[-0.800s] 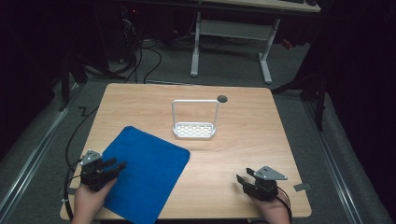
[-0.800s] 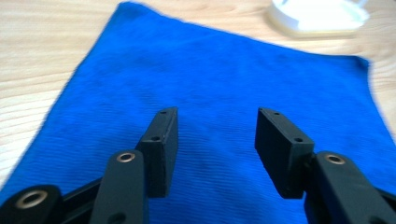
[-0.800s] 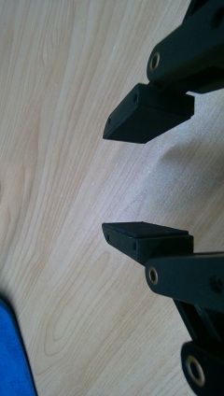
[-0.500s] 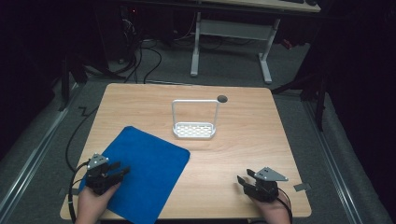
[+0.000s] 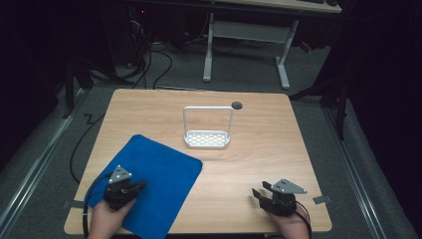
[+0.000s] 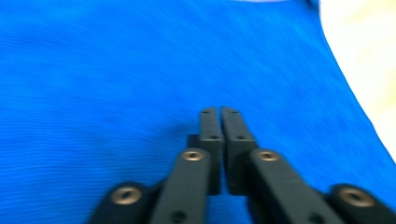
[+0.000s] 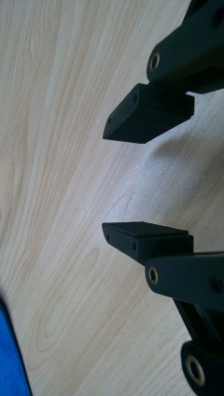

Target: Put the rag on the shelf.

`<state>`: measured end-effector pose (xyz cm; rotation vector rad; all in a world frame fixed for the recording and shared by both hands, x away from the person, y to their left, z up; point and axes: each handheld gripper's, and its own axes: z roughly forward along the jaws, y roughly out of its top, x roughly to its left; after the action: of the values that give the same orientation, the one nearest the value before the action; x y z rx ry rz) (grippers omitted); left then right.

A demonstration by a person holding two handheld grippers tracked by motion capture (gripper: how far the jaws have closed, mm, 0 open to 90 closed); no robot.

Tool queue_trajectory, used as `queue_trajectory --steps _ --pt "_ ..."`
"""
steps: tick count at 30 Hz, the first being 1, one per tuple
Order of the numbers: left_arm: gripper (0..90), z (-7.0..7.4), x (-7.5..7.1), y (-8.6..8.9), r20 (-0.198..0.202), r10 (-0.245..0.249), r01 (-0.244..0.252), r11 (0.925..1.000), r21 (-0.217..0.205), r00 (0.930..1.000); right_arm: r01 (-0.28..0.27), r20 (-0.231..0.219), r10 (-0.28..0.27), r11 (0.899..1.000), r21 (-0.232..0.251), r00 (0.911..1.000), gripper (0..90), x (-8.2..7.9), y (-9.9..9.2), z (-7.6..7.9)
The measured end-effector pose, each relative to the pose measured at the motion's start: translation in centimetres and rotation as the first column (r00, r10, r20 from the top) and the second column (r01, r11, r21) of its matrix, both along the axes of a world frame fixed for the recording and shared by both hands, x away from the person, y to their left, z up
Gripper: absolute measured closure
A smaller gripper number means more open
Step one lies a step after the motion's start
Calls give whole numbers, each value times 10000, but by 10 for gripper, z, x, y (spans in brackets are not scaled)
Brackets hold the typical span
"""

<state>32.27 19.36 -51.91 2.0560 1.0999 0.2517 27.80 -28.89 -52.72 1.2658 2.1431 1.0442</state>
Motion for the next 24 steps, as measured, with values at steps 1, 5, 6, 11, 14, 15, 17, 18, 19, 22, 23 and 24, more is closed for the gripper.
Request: queue_trajectory --steps 1,5,6,11,14,15,17,18,19,22,23,24 --pt "900 -1 -2 -5 -50 -231 232 9996 130 9997 -14 -22 14 10000 4 10000 492 0 0 0" --pt "900 -6 -13 -25 -274 -807 818 9957 428 9964 -48 -34 48 10000 16 10000 493 0 -1 0" --pt "900 -6 -15 -28 -305 -857 869 9954 396 9959 15 -78 -15 10000 77 10000 493 0 -1 0" --pt "900 -6 -18 -39 -284 -1195 1206 9919 411 9924 -105 -40 105 9999 55 9999 494 1 0 0" --pt "900 -6 -15 -53 -277 -1477 1485 9884 309 9886 -196 -75 196 9998 44 9998 494 1 2 0" --pt "900 -6 -15 -59 -254 -1584 1592 9867 336 9870 -198 -83 199 9998 57 9998 494 1 3 0" --pt "900 -7 -13 -74 -203 -1847 1852 9822 309 9826 -261 -50 262 9997 21 9996 494 2 3 0" --pt "900 -7 -12 -80 -193 -1964 1969 9799 309 9803 -268 -56 268 9996 22 9996 495 2 4 -1" --pt "900 -7 -10 -89 -151 -2143 2147 9761 321 9766 -260 -69 260 9997 21 9996 495 3 4 -1" --pt "900 -7 -7 -111 -70 -2455 2456 9690 279 9694 -236 -114 236 9997 37 9997 498 3 4 -1" --pt "900 -7 -8 -117 57 -2470 2467 9687 273 9690 -231 -107 231 9997 43 9997 499 3 4 -1" --pt "900 -6 -9 -119 230 -2484 2479 9685 227 9684 -253 -92 254 9997 55 9996 505 3 4 -1"
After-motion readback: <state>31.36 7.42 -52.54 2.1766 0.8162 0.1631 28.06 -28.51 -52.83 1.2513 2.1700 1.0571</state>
